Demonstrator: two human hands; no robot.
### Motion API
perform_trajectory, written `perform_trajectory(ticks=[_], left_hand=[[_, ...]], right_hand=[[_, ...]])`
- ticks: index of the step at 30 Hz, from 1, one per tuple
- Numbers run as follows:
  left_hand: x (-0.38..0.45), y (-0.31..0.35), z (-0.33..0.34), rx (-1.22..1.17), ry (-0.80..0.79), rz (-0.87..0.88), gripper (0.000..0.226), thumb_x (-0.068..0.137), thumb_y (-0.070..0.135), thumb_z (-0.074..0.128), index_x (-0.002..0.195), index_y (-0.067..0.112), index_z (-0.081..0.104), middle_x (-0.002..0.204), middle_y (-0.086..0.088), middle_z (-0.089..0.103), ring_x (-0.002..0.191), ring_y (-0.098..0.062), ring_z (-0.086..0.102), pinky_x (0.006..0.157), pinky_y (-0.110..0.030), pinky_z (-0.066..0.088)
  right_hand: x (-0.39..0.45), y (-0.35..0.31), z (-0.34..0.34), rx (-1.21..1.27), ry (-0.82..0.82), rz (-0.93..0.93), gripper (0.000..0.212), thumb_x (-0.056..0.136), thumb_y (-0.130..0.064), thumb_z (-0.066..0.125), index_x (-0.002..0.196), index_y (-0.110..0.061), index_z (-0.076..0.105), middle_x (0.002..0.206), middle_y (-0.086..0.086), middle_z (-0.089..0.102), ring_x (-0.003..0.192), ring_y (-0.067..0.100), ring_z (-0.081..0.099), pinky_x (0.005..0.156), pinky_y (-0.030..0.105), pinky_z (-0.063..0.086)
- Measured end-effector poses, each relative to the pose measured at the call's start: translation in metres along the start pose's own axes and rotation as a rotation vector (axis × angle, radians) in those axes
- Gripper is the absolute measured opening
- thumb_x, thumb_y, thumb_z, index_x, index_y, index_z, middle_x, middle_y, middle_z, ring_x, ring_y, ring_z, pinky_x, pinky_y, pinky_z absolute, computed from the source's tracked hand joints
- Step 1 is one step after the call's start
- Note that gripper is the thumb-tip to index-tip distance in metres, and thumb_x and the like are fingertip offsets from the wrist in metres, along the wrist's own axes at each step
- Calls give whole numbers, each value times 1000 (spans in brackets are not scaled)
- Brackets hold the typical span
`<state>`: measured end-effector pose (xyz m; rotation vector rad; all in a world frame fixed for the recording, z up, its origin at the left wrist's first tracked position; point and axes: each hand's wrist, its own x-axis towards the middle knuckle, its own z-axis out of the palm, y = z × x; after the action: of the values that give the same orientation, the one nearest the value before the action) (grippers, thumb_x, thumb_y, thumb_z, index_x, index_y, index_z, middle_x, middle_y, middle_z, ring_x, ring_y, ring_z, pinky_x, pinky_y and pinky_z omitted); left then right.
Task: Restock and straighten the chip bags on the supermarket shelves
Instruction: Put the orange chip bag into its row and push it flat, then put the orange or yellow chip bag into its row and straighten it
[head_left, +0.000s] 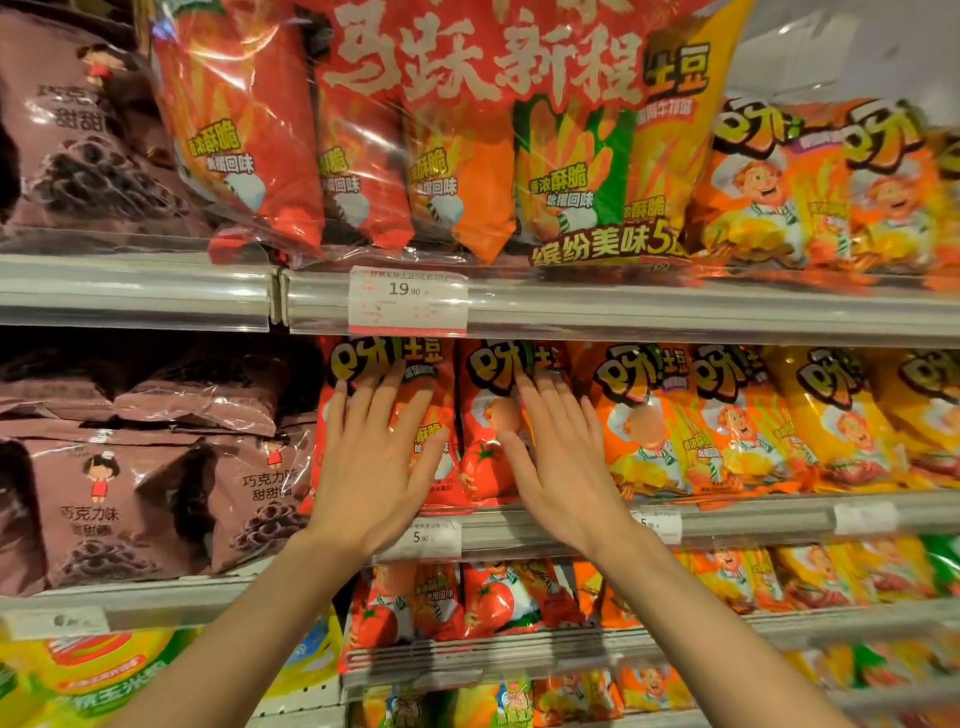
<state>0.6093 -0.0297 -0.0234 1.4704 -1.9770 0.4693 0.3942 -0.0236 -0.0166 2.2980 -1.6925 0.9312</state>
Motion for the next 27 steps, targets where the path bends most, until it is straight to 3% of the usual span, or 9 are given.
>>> perform_trajectory(ticks=[5, 10, 13, 16, 21, 24, 27], left_hand=[[0, 38, -5, -120, 34, 50, 51, 103, 43, 41, 146, 15, 50, 141, -16, 52, 133, -32, 41, 117, -51, 28], [8, 88, 1, -147, -47, 135, 48, 102, 41, 45, 144, 18, 50, 150, -13, 46, 131, -31, 45, 115, -49, 30], [21, 122, 12, -156, -101, 185, 52, 100, 40, 49, 147, 18, 49, 153, -12, 44, 133, -33, 48, 114, -51, 35], [34, 150, 27, -116, -164, 242, 59, 99, 46, 50, 152, 21, 42, 158, -13, 38, 140, -33, 42, 118, -48, 29], [52, 174, 47, 8, -273, 239, 74, 97, 69, 28, 161, 37, 8, 165, -15, 17, 149, -32, 28, 126, -47, 10], [55, 185, 55, 55, -311, 223, 75, 95, 74, 24, 160, 41, 3, 168, -14, 8, 150, -31, 29, 126, -48, 8], [53, 186, 58, 55, -317, 215, 79, 94, 71, 34, 160, 41, 1, 169, -16, 8, 149, -32, 30, 124, -46, 8]], right_hand=[[-21, 29, -29, -7, 40, -9, 58, 107, -46, 31, 159, -22, 22, 166, 5, 20, 155, 20, 10, 125, 47, 7], [-37, 95, -58, -79, 103, 41, 55, 104, -42, 38, 151, -15, 41, 158, 13, 37, 146, 31, 32, 119, 53, 25], [-45, 139, -69, -169, 45, 13, 58, 104, -46, 34, 152, -14, 41, 159, 13, 37, 146, 30, 32, 121, 50, 23], [-45, 177, -77, -232, -31, -30, 67, 101, -56, 26, 155, -16, 36, 162, 12, 31, 150, 29, 27, 123, 49, 17], [-34, 212, -78, -349, -156, -113, 80, 97, -71, 4, 161, -23, 15, 167, 7, 20, 155, 25, 9, 124, 47, -3], [-31, 221, -72, -361, -190, -155, 77, 100, -68, 5, 161, -22, 14, 166, 8, 24, 155, 25, 9, 123, 53, -3], [-27, 219, -64, -310, -196, -173, 77, 100, -66, 4, 160, -19, 18, 165, 9, 25, 156, 25, 7, 122, 57, -1]])
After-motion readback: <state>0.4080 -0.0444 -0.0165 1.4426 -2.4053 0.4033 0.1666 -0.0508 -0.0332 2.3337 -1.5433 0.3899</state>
